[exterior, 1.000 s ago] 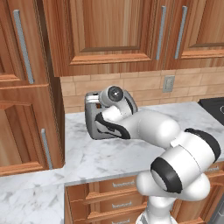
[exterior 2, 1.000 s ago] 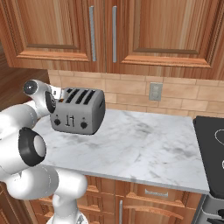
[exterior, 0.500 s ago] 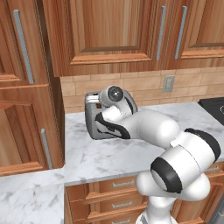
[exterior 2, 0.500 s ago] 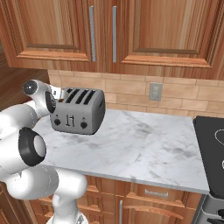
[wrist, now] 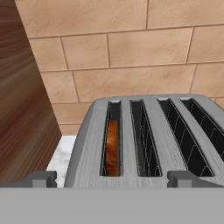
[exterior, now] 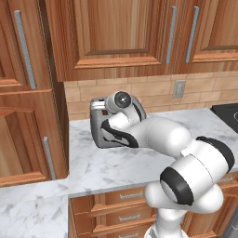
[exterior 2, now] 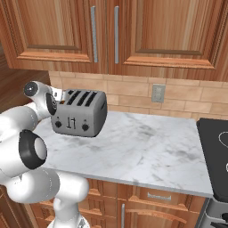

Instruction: Start the toaster. Once the lever pops up, take the bread to the plate on the dining counter.

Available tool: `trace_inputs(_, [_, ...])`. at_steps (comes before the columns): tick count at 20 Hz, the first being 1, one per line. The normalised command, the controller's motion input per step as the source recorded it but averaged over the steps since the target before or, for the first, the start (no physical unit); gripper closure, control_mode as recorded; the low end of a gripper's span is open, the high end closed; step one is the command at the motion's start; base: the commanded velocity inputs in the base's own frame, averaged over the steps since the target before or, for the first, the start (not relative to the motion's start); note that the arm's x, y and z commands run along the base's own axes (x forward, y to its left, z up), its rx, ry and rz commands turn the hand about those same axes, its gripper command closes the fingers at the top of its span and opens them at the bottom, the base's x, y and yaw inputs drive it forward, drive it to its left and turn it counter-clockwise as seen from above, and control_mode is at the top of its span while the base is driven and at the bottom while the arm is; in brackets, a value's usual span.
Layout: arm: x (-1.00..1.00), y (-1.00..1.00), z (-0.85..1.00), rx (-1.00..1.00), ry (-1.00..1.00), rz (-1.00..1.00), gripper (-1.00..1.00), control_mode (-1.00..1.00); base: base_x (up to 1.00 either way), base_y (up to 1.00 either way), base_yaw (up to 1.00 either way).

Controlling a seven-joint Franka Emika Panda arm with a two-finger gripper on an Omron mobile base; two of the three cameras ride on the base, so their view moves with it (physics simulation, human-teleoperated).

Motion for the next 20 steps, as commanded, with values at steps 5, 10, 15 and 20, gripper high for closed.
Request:
trace_inputs(5, [0.00, 0.00, 0.00, 0.00, 0.00, 0.00, -1.00, -1.00, 0.00, 0.00, 0.00])
trace_inputs(10, [0.00, 0.00, 0.00, 0.00, 0.00, 0.00, -1.00, -1.00, 0.00, 0.00, 0.00])
trace_inputs(15, [0.00, 0.00, 0.00, 0.00, 0.00, 0.00, -1.00, -1.00, 0.00, 0.00, 0.00])
trace_inputs(20, [0.00, 0.00, 0.00, 0.00, 0.00, 0.00, -1.00, -1.00, 0.00, 0.00, 0.00])
